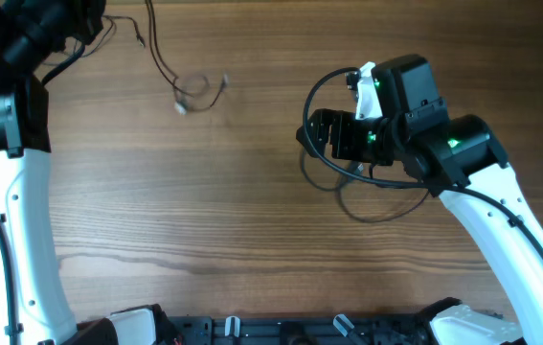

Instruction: Untangle cables

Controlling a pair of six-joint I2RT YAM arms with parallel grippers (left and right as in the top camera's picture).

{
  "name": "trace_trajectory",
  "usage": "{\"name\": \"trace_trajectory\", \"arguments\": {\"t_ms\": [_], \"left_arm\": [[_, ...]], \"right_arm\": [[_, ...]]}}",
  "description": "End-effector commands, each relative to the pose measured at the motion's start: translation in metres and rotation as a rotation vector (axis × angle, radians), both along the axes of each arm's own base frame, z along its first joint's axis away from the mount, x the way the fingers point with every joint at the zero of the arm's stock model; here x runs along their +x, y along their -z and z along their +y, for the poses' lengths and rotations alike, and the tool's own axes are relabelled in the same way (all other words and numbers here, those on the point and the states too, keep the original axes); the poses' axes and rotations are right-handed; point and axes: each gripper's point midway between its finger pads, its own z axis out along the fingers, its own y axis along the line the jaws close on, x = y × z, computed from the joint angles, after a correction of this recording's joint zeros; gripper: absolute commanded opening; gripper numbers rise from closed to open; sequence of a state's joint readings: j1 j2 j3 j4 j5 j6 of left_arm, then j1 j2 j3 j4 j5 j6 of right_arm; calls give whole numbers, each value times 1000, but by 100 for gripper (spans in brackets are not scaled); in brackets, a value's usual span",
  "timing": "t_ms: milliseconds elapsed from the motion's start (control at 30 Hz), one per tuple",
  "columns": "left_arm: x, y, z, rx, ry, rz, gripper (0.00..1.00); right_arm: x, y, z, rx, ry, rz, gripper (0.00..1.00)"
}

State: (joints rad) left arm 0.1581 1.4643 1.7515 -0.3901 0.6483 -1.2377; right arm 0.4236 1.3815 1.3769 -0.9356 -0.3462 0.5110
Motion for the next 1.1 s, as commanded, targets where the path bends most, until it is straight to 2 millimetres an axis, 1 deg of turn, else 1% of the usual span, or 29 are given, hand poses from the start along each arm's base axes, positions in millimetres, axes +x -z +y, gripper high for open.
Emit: {"name": "trace_trajectory", "arguments": {"t_ms": [0, 267, 333, 400, 467, 500, 633, 700, 733, 767, 900, 967, 1033, 1067], "left_arm": [[6, 9, 14, 151, -69, -34, 4], [27, 57, 14, 148, -37, 106, 4], [30, 59, 6, 135, 19, 97, 4], [31, 51, -5, 130, 81, 45, 4], [27, 34, -18, 130, 157, -37, 4], [21, 21, -30, 133, 227, -107, 4], [-3, -15, -56, 154, 416, -304, 4], [-10, -20, -61, 156, 460, -334, 4], [-11, -18, -61, 153, 469, -325, 4], [-10, -15, -61, 147, 469, -304, 4], [0, 17, -54, 189, 456, -229, 4], [10, 43, -41, 209, 401, -136, 4], [17, 59, -32, 231, 357, -79, 4], [21, 72, -24, 260, 324, -42, 4]], "right_arm": [[2, 1, -2, -18, -1, -11, 99], [3, 0, -2, -16, -1, -16, 100], [3, 0, -2, -16, -1, -16, 100], [3, 0, -1, -15, 0, -18, 100], [5, 1, -1, -14, 0, -19, 99], [6, 1, 0, -14, 1, -18, 100], [8, 8, 1, -22, 1, 1, 99], [8, 11, 1, -25, 1, 11, 99], [9, 13, 2, -25, -2, 18, 99], [9, 16, 3, -26, -4, 26, 100], [9, 21, 3, -34, -5, 43, 100], [9, 21, 3, -36, -6, 42, 100], [9, 21, 3, -36, -6, 43, 99], [9, 21, 3, -36, -6, 43, 99]]}}
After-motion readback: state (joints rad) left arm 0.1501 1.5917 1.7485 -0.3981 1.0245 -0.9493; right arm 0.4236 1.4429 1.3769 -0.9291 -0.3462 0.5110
